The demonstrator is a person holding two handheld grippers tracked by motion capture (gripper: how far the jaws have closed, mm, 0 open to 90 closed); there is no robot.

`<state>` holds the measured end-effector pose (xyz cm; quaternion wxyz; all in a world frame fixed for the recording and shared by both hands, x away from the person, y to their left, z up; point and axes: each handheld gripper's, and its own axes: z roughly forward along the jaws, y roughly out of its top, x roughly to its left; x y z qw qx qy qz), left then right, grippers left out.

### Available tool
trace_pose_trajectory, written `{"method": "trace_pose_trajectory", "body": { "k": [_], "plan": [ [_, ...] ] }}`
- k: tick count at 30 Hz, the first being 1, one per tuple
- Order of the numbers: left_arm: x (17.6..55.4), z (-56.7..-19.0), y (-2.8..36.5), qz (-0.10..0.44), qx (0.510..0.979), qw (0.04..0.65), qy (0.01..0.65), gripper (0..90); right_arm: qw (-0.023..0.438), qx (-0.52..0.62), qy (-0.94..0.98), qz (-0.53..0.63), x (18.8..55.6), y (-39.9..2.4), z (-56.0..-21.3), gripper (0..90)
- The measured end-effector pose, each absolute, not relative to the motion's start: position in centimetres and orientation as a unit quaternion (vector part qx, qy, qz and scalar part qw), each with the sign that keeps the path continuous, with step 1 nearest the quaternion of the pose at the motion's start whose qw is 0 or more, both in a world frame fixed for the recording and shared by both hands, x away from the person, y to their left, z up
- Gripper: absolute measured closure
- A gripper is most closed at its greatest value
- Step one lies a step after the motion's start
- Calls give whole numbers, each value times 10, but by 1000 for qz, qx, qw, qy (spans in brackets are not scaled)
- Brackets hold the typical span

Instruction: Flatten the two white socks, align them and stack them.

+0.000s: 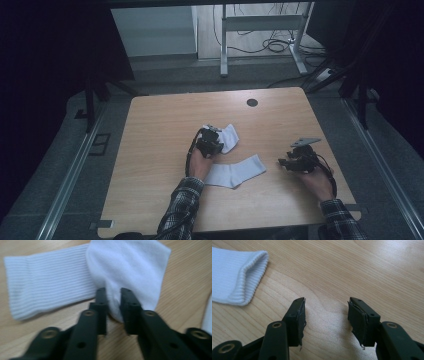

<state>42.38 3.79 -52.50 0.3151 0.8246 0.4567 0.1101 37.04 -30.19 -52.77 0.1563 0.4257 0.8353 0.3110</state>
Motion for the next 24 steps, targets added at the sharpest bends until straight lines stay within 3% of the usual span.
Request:
{"method": "trace_pose_trajectory", "body": {
  "k": [12,18,24],
  "plan": [
    [430,-458,31,131,808,378,432,853,157,425,834,313,370,-301,-528,460],
    [436,-433,8,115,804,410,415,852,158,425,834,316,369,-300,-529,453],
    [437,-393,-19,134,804,436,381,852,156,421,835,317,368,-300,-529,453]
  ]
}}
